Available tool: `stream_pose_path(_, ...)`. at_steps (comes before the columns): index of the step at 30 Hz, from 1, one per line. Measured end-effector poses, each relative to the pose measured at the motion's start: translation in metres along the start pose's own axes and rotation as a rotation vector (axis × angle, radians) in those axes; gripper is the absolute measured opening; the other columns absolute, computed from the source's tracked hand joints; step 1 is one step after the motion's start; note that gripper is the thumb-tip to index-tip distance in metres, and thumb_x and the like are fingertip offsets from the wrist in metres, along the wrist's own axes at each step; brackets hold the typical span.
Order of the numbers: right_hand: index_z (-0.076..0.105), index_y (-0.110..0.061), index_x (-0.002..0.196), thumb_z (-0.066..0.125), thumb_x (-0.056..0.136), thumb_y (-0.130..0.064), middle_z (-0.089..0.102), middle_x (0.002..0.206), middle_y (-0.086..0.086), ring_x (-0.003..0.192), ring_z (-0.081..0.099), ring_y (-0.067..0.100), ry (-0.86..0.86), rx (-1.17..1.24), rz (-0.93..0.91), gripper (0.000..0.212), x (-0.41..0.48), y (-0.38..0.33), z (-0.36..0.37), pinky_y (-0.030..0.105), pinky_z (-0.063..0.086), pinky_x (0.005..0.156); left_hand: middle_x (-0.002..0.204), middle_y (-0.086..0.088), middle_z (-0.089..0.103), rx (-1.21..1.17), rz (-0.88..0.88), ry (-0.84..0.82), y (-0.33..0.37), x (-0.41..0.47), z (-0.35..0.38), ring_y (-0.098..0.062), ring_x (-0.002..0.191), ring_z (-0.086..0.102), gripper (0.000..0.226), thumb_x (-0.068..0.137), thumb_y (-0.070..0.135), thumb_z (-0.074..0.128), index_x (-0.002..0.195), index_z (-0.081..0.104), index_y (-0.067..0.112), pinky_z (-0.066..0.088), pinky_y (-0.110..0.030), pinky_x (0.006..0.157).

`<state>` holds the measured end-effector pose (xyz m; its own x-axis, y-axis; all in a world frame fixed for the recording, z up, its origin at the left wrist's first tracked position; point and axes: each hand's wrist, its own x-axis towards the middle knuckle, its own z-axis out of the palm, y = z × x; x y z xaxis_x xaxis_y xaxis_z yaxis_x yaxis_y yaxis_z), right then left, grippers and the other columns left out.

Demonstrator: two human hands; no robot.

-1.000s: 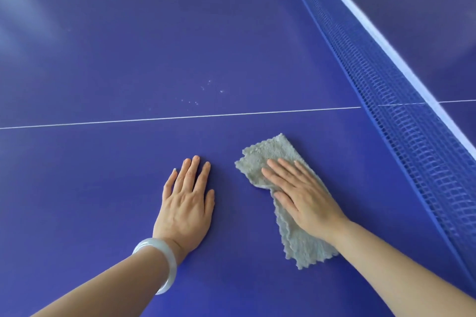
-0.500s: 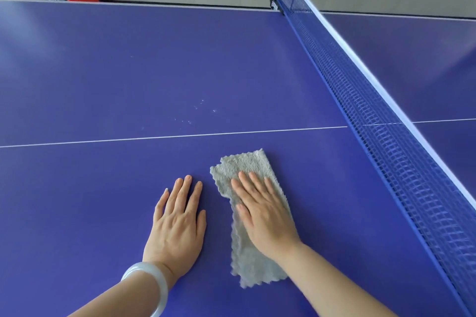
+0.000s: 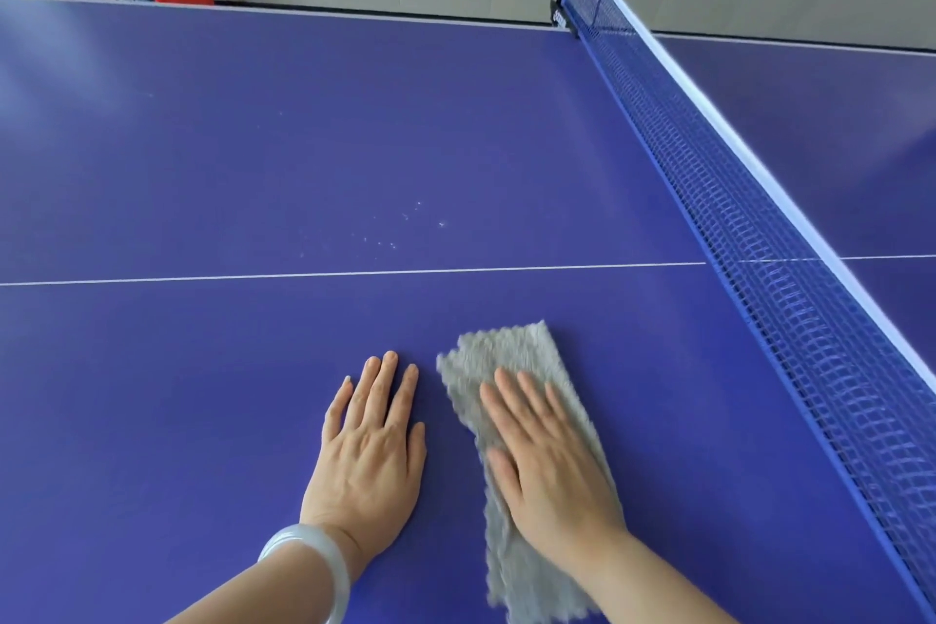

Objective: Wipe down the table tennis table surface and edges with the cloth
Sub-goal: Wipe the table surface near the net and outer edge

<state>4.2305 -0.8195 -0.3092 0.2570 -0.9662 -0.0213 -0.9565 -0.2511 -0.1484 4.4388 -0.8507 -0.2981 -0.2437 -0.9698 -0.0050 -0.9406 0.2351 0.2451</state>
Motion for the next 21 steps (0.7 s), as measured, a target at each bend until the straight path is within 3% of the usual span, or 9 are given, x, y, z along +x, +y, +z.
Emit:
stream_pose_path(2,0.019,-0.022,0.158,0.029,0.104,-0.040,0.013,0.166,-0.004,0.153,0.012,0.016,-0.020,-0.015,-0.116,0.058,-0.028,0.015,-0.002,0.040,0.014,0.121,0.158,-0.008,0.030,0.000,0.005,0.000,0.000,0.001,-0.001,-0.023,0.148,0.024,0.062,0.096,0.036,0.019,0.150,0.038,0.013,0.011,-0.041,0.118)
stream_pose_path(4,0.024,-0.023,0.157,0.029,0.103,-0.040,0.019,0.164,-0.004,0.152,0.016,0.015,-0.010,-0.062,-0.060,0.057,-0.030,0.045,-0.007,0.041,0.018,0.120,0.158,-0.008,0.031,-0.001,0.003,0.000,-0.001,0.002,0.000,-0.024,0.148,0.025,0.061,0.096,0.036,0.020,0.150,0.039,0.013,0.012,-0.041,0.117)
stream_pose_path(7,0.009,-0.022,0.158,0.011,0.104,-0.040,0.006,0.166,-0.001,0.153,0.002,0.015,0.021,-0.064,0.386,0.056,0.008,0.065,-0.019,0.039,0.007,0.125,0.162,-0.006,0.020,0.008,-0.002,-0.001,-0.002,0.002,0.005,-0.021,0.151,0.013,0.065,0.096,0.039,0.012,0.154,0.030,0.016,0.005,-0.040,0.119)
stream_pose_path(9,-0.001,-0.019,0.158,0.010,0.104,-0.039,-0.003,0.166,0.002,0.153,-0.004,0.020,0.008,-0.032,0.612,0.059,0.035,0.043,-0.018,0.041,0.001,0.125,0.164,-0.004,0.013,0.009,0.000,0.003,-0.003,0.002,0.006,-0.019,0.152,0.005,0.068,0.095,0.041,0.006,0.156,0.023,0.017,0.000,-0.039,0.120)
stream_pose_path(10,-0.002,-0.018,0.158,0.011,0.105,-0.039,-0.005,0.166,0.004,0.153,-0.005,0.022,0.006,-0.028,0.614,0.059,0.040,0.025,-0.015,0.042,0.000,0.124,0.164,-0.004,0.012,0.006,0.002,0.006,-0.003,0.002,0.006,-0.019,0.152,0.004,0.068,0.095,0.041,0.005,0.156,0.022,0.017,-0.002,-0.038,0.121)
stream_pose_path(13,0.008,-0.015,0.158,0.012,0.104,-0.037,0.003,0.166,0.005,0.153,-0.002,0.023,0.007,-0.059,0.349,0.059,0.012,-0.034,0.002,0.044,0.005,0.124,0.164,-0.005,0.015,0.011,0.014,0.009,-0.005,0.002,0.006,-0.020,0.152,0.007,0.068,0.095,0.040,0.005,0.156,0.024,0.016,-0.002,-0.038,0.121)
stream_pose_path(15,0.029,-0.011,0.154,0.015,0.104,-0.037,0.022,0.162,0.009,0.151,0.018,0.028,0.002,-0.016,0.251,0.058,-0.025,-0.066,0.011,0.046,0.020,0.118,0.163,-0.006,0.016,-0.006,0.017,0.021,-0.004,0.002,0.007,-0.021,0.152,0.008,0.067,0.096,0.039,0.007,0.155,0.025,0.015,-0.002,-0.038,0.121)
stream_pose_path(18,0.053,-0.006,0.140,0.009,0.105,-0.036,0.044,0.151,0.013,0.139,0.043,0.031,0.015,0.016,0.342,0.064,-0.058,-0.096,0.014,0.048,0.031,0.107,0.165,-0.005,0.006,-0.007,0.017,0.022,-0.004,0.006,0.008,-0.020,0.153,-0.002,0.061,0.100,0.038,0.009,0.157,0.016,0.017,-0.008,-0.037,0.122)
stream_pose_path(21,0.038,-0.009,0.149,0.007,0.103,-0.038,0.031,0.158,0.011,0.147,0.029,0.029,-0.005,-0.007,0.384,0.062,-0.061,-0.109,0.010,0.046,0.024,0.114,0.165,-0.004,0.005,-0.040,0.024,0.027,-0.006,0.007,0.010,-0.020,0.152,-0.004,0.057,0.103,0.036,0.022,0.157,0.016,0.018,-0.009,-0.036,0.122)
